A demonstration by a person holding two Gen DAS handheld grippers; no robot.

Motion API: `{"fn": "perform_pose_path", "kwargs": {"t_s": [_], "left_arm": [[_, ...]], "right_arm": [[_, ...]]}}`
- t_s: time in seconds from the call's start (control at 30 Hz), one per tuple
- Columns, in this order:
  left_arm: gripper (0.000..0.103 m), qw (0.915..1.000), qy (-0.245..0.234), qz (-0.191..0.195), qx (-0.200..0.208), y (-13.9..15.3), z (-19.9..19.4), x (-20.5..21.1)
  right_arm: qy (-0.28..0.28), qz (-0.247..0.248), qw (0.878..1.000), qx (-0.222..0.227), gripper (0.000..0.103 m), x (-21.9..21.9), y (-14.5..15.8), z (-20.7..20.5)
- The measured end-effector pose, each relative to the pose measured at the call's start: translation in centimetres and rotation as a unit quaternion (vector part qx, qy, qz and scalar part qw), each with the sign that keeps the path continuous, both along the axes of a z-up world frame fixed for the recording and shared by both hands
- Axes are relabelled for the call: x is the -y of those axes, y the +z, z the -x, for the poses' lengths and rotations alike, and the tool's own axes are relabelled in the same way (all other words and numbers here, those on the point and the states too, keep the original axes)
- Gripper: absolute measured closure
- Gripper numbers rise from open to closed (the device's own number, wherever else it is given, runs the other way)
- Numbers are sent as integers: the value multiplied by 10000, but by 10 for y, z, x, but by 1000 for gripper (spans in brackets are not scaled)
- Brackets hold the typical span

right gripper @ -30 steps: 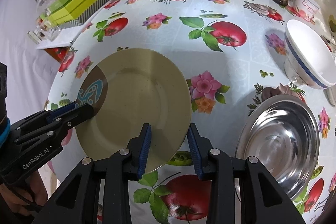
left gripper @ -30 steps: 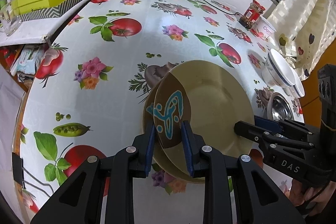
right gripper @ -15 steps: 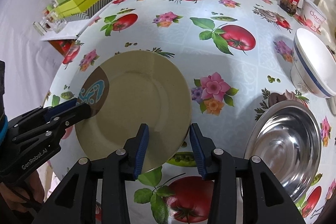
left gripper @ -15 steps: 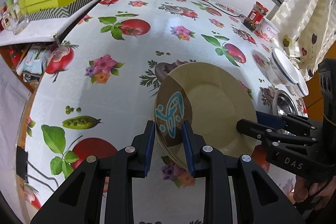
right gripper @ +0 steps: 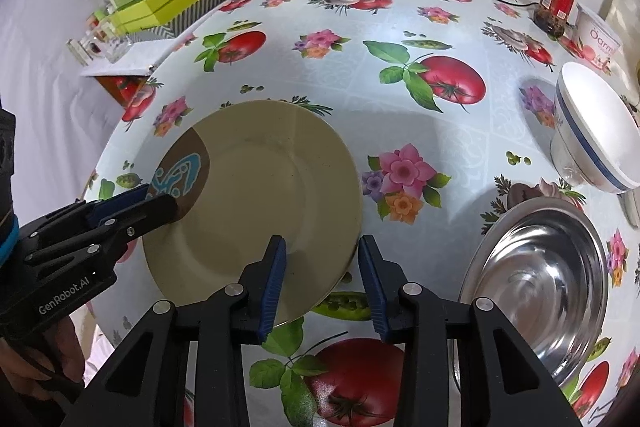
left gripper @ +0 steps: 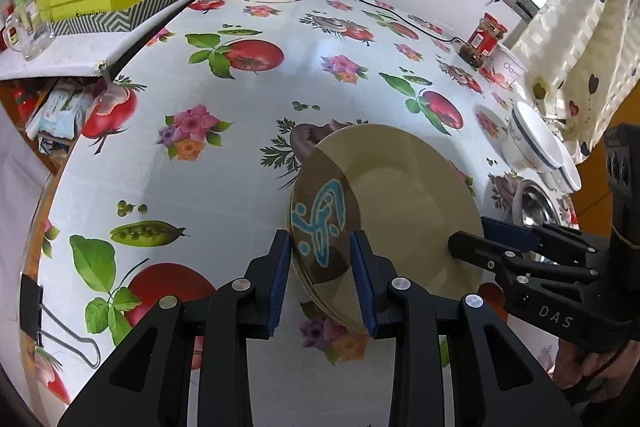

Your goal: Organize plates and bowls

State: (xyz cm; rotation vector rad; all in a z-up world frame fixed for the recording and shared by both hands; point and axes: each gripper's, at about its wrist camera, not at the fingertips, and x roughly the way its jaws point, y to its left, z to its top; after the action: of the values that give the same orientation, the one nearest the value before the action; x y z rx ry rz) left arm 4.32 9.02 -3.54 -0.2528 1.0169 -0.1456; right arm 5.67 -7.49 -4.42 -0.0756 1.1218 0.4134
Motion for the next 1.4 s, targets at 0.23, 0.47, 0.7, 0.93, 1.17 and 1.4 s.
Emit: {"fn": "perform_pose_path", "kwargs": {"t_s": [0.23, 0.47, 0.7, 0.93, 1.17, 1.4], "left_arm": [[72, 9997, 180, -29, 174, 12, 2, -7], [72, 9994, 125, 47, 316, 28, 7, 0], [72, 9987, 44, -7, 503, 42, 13, 9], [72, 9985, -90, -30, 545, 46, 18, 20], [72, 9979, -209, -59, 603, 49, 22, 32], [72, 9966, -413, -42, 709, 54, 25, 49]], "right_arm": [[-13, -83, 9999, 98, 66, 6, 7, 3], [7, -242, 9996, 157, 66, 12, 20, 9], [35, -310, 9984, 474, 66, 18, 41, 20], [59, -300, 9976, 626, 66, 25, 49, 30], [76, -293, 9969, 725, 66, 31, 51, 42], [49, -392, 9956, 851, 66, 43, 58, 50]]}}
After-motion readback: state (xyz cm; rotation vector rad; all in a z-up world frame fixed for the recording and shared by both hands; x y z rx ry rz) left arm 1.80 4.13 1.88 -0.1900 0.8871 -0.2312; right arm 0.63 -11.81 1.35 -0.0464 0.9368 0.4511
